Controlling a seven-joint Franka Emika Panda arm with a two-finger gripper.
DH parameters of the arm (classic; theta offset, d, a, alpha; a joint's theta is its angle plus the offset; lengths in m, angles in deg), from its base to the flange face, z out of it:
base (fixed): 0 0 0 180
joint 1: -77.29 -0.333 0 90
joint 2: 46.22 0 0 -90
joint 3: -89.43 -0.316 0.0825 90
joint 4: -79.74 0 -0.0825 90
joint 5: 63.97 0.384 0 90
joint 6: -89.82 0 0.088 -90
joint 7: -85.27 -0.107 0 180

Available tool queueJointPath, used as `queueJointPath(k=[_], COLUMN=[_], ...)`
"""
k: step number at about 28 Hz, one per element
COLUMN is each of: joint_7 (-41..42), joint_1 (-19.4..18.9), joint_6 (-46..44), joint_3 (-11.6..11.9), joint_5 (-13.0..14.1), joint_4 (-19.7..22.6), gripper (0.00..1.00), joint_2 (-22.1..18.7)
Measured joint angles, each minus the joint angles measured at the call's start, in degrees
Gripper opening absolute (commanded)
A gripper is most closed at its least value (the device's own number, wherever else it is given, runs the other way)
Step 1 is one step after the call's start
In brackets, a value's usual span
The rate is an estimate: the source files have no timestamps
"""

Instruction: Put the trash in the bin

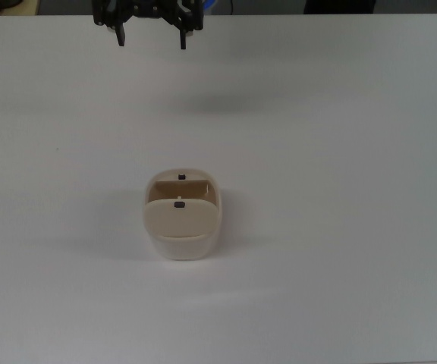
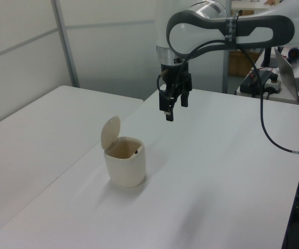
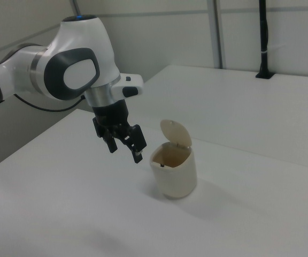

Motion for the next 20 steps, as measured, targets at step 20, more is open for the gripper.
queueJointPath(k=[20], joint_7=[0.0], joint_1=[0.0], joint_6=[0.0], joint_3=[0.4], joint_5=[1.5], joint_4=[-0.4], gripper=[1.0], joint_2=[0.0])
